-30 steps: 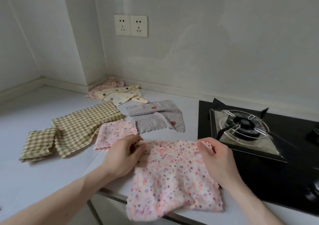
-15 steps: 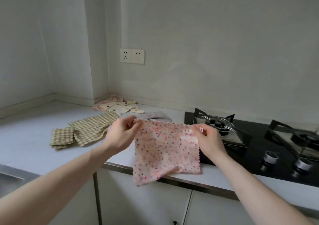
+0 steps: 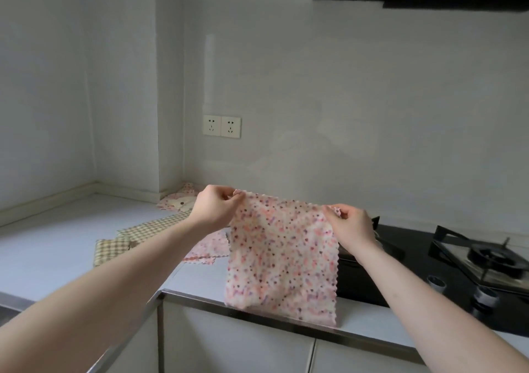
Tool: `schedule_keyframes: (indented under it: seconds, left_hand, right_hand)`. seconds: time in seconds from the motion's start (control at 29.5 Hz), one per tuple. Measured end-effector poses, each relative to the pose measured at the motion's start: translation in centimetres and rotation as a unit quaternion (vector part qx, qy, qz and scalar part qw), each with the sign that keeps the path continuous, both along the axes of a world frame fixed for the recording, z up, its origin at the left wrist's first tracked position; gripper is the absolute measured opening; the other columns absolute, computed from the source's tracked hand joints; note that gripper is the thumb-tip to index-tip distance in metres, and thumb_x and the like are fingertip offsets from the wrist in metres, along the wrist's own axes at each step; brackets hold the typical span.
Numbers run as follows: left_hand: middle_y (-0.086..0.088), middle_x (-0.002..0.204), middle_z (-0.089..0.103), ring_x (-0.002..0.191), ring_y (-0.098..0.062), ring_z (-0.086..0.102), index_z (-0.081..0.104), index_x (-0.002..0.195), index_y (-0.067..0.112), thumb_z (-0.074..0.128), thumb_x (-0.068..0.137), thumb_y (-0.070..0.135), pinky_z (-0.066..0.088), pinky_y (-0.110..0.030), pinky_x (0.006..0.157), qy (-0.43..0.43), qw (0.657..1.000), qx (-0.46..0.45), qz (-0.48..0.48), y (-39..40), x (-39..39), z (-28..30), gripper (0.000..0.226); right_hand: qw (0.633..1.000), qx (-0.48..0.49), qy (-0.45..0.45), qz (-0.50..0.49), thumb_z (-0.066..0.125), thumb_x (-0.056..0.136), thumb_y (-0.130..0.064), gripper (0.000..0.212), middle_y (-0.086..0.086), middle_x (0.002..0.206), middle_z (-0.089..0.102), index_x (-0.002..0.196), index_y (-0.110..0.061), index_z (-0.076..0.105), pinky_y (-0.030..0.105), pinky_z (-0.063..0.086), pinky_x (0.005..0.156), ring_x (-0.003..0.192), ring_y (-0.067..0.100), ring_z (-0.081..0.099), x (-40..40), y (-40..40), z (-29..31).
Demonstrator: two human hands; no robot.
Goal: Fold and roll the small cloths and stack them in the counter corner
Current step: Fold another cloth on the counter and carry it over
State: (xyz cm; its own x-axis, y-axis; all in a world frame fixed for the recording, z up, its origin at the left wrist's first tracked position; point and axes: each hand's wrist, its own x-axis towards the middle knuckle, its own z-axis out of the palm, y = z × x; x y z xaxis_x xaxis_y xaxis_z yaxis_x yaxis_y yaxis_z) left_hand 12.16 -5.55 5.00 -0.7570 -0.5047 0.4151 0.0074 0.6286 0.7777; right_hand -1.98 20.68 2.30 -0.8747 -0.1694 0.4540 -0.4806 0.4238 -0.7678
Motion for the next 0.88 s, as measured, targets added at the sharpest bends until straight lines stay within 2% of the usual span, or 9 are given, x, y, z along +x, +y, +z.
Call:
schedule_keyframes:
  seconds: [0.07,0.17,0.24,0.3,0.41,0.47,0.61,0.81,0.88]
  left_hand:
    - [0.01,0.048,0.056,0.037,-0.007,0.041,0.061,0.063,0.014,0.059,0.098,0.037,0.038,-0.022,0.048,-0.014,1.0,0.021,0.008,-0.1,-1.2,-0.4,0.042]
    - [0.006,0.072,0.077,0.053,-0.009,0.061,0.077,0.084,0.017,0.058,0.1,0.034,0.048,-0.019,0.049,-0.063,0.996,0.056,-0.012,0.1,-3.0,-1.4,0.03]
    - [0.005,0.081,0.079,0.059,-0.012,0.069,0.075,0.091,0.014,0.057,0.102,0.029,0.049,-0.019,0.047,-0.095,0.992,0.075,-0.029,0.2,-4.0,-2.3,0.026]
    - [0.003,0.091,0.079,0.07,-0.013,0.074,0.073,0.095,0.013,0.056,0.103,0.027,0.056,-0.025,0.054,-0.117,0.988,0.097,-0.042,0.2,-4.9,-3.2,0.023]
    - [-0.001,0.099,0.076,0.084,-0.015,0.075,0.07,0.102,0.014,0.058,0.102,0.026,0.059,-0.028,0.061,-0.125,0.982,0.129,-0.057,0.1,-5.7,-4.3,0.016]
    - [-0.003,0.101,0.075,0.089,-0.016,0.074,0.07,0.108,0.013,0.06,0.101,0.023,0.059,-0.028,0.063,-0.127,0.98,0.139,-0.061,0.1,-5.8,-4.9,0.016]
    - [-0.006,0.103,0.074,0.095,-0.018,0.071,0.073,0.109,0.012,0.061,0.099,0.015,0.061,-0.03,0.07,-0.15,0.977,0.135,-0.07,-0.3,-5.1,-6.4,0.016]
    - [-0.006,0.103,0.074,0.099,-0.019,0.07,0.075,0.107,0.015,0.058,0.098,0.01,0.061,-0.034,0.08,-0.191,0.973,0.1,-0.081,-0.3,-2.7,-8.9,0.02]
    - [-0.005,0.099,0.074,0.095,-0.02,0.07,0.076,0.102,0.019,0.058,0.095,0.009,0.06,-0.033,0.077,-0.205,0.973,0.077,-0.08,-0.1,-1.9,-9.8,0.021]
  right_hand:
    - [1.0,0.02,-0.002,-0.012,0.067,0.096,-0.039,0.039,0.018,0.091,0.075,0.094,-0.001,0.075,0.036,0.05,0.074,0.092,0.035,0.068,-0.8,-0.5,-0.4]
    - [0.999,0.03,-0.018,-0.017,0.072,0.093,-0.037,0.021,-0.006,0.088,0.074,0.098,-0.019,0.081,0.033,0.053,0.085,0.09,0.017,0.068,-1.8,-1.0,-1.0]
    - [0.999,0.041,-0.022,-0.026,0.073,0.092,-0.037,0.015,-0.008,0.086,0.073,0.095,-0.025,0.081,0.031,0.053,0.083,0.089,0.016,0.068,-2.6,-1.2,-1.5]
    - [0.998,0.046,-0.038,-0.026,0.072,0.092,-0.038,0.01,-0.01,0.082,0.075,0.087,-0.031,0.079,0.032,0.056,0.081,0.085,0.016,0.072,-3.5,-1.2,-2.0]
    - [0.997,0.055,-0.051,-0.009,0.071,0.092,-0.036,0.014,-0.01,0.074,0.076,0.079,-0.036,0.076,0.033,0.06,0.078,0.079,0.014,0.073,-4.2,-0.9,-2.8]
    - [0.997,0.066,-0.033,0.003,0.072,0.093,-0.031,0.015,-0.013,0.078,0.075,0.079,-0.036,0.076,0.032,0.058,0.081,0.082,0.011,0.072,-4.1,-0.5,-3.2]
    - [0.994,0.105,-0.012,0.031,0.074,0.091,-0.027,0.014,-0.021,0.083,0.071,0.08,-0.035,0.075,0.018,0.049,0.073,0.085,-0.003,0.065,-2.9,1.1,-3.9]
    - [0.98,0.182,0.001,0.084,0.076,0.089,-0.029,0.009,-0.022,0.083,0.074,0.084,-0.036,0.078,0.018,0.053,0.076,0.083,-0.006,0.067,0.2,3.7,-5.7]
    - [0.971,0.214,0.003,0.102,0.076,0.089,-0.031,0.007,-0.023,0.085,0.074,0.087,-0.037,0.079,0.019,0.054,0.078,0.085,-0.007,0.066,1.4,4.2,-6.4]
